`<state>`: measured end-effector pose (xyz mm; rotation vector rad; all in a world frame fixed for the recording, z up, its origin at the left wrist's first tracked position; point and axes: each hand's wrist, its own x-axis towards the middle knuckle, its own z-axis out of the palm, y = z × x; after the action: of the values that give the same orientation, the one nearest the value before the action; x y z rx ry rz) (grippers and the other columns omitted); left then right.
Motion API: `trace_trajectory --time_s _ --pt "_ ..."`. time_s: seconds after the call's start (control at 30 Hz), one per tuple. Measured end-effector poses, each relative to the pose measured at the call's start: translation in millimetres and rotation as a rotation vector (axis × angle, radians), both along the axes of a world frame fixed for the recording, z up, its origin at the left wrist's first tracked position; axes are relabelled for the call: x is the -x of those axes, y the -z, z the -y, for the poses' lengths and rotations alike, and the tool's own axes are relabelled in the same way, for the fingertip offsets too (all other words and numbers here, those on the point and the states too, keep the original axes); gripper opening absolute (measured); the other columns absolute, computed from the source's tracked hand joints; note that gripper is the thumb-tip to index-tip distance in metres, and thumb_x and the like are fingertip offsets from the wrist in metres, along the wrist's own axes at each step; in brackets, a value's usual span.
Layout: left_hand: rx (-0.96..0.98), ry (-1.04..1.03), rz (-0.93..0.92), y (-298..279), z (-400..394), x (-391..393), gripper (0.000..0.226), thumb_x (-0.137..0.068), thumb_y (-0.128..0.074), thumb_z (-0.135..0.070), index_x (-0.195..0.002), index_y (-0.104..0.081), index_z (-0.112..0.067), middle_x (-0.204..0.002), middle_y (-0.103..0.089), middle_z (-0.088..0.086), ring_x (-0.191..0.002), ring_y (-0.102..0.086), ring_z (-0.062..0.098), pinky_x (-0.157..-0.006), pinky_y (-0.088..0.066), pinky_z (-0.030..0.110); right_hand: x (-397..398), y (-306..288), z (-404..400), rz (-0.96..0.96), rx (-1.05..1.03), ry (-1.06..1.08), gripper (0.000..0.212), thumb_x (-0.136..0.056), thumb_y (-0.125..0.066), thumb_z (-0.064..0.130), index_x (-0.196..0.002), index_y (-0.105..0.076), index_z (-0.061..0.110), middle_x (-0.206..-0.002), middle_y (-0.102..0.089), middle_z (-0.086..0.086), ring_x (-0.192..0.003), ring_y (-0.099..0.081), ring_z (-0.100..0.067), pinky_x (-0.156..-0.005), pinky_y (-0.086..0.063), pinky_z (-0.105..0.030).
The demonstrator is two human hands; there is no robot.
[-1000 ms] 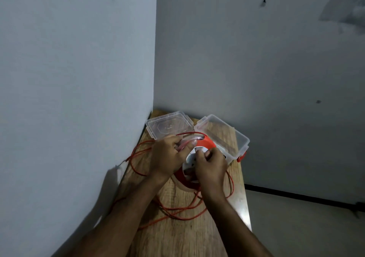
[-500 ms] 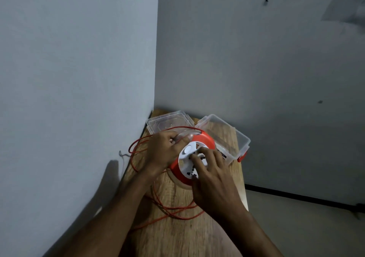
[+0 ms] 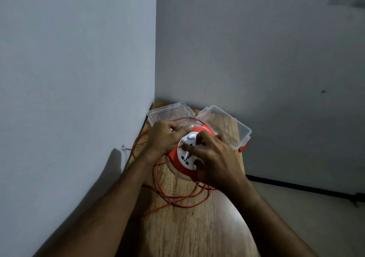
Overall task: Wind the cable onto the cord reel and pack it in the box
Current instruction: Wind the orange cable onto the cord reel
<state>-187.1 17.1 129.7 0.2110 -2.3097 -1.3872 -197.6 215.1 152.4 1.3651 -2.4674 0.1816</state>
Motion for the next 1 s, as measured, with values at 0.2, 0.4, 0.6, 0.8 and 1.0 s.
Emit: trace_trajectory --time_s 0.2,0.4,0.6,0.8,1.0 --pt "-0.02 -0.132 -0.004 1 -8 -1 0.044 -0.089 -0.072 -0.05 -0.061 -0.071 -0.016 -0.052 -0.064 -0.008 -0.048 -0.059 0.005 -0.049 -0.043 0.025 -14 3 28 0.385 0.513 0.47 0.062 -0.081 -0.071 0.063 -0.122 -0.063 0.017 -0.114 -0.07 -0.002 -0.098 -0.069 -0.015 -0.079 -0.06 -0.027" --pt "-0.088 -0.086 0.046 2 -6 -6 0.04 -0.091 -0.07 -0.05 -0.084 -0.081 -0.012 -0.074 -0.078 -0.001 -0.063 -0.073 0.011 -0.061 -0.062 0.037 -32 0 20 0.055 0.478 0.348 0.028 -0.087 -0.076 0.034 -0.1 -0.066 0.012 -0.099 -0.072 -0.007 -0.08 -0.069 -0.021 -0.064 -0.046 -0.021" --pt "-0.043 0.01 0.063 1 -1 -6 0.04 -0.091 -0.07 -0.05 -0.072 -0.077 -0.016 -0.063 -0.072 -0.001 -0.059 -0.07 0.016 -0.061 -0.06 0.044 -25 -7 -4 -0.005 -0.08 0.119 0.082 -0.073 -0.085 0.035 -0.145 -0.047 0.029 -0.138 -0.049 -0.014 -0.114 -0.058 -0.029 -0.087 -0.048 -0.043" --pt "-0.05 0.046 0.087 1 -7 -9 0.042 -0.089 -0.067 -0.057 -0.072 -0.075 -0.019 -0.066 -0.073 0.0 -0.058 -0.072 0.015 -0.057 -0.061 0.044 -25 -2 -2 0.015 -0.039 0.125 0.079 -0.066 -0.089 0.037 -0.138 -0.059 0.023 -0.127 -0.054 -0.014 -0.105 -0.062 -0.033 -0.081 -0.056 -0.048" --pt "-0.073 -0.037 0.065 2 -11 -13 0.04 -0.09 -0.07 -0.052 -0.07 -0.076 -0.017 -0.064 -0.073 -0.003 -0.058 -0.071 0.014 -0.055 -0.059 0.041 -27 1 16 0.274 0.282 0.364 0.068 -0.081 -0.074 0.056 -0.133 -0.06 0.016 -0.121 -0.069 -0.007 -0.102 -0.069 -0.026 -0.08 -0.06 -0.035"
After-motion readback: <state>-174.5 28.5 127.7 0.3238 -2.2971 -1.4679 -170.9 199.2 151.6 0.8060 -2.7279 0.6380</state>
